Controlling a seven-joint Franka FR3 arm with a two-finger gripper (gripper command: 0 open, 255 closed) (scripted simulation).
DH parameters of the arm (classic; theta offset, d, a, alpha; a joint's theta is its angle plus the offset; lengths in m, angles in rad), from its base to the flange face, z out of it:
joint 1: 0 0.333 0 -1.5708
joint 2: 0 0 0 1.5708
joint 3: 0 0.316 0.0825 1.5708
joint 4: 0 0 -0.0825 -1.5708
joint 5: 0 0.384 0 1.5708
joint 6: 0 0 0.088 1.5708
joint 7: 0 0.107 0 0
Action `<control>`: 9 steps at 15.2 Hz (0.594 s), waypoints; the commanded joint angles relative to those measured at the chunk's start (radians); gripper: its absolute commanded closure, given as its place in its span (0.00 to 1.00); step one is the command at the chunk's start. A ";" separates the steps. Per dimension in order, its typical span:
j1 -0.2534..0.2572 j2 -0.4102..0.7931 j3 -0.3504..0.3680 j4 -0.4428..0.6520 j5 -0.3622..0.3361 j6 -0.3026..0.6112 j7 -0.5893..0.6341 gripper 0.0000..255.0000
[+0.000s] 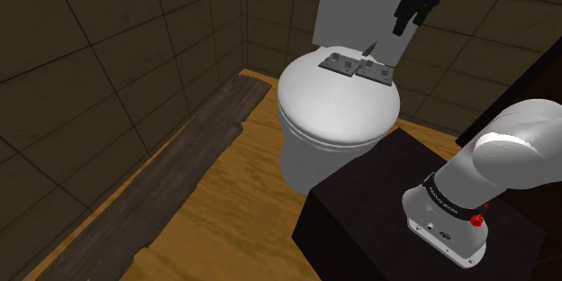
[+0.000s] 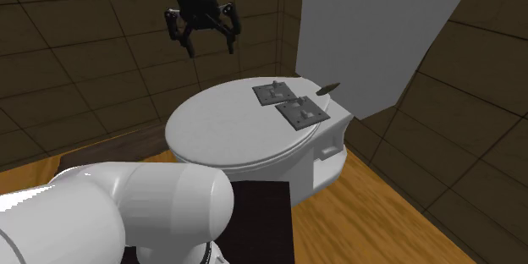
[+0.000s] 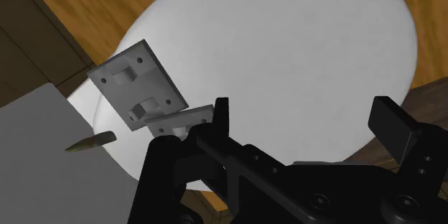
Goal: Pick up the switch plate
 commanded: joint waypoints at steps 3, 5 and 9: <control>-0.017 0.036 -0.027 -0.019 -0.019 0.054 -0.010 0.00; -0.035 0.077 -0.054 -0.033 -0.038 0.108 -0.020 0.00; -0.067 0.172 -0.109 -0.048 -0.071 0.216 -0.039 0.00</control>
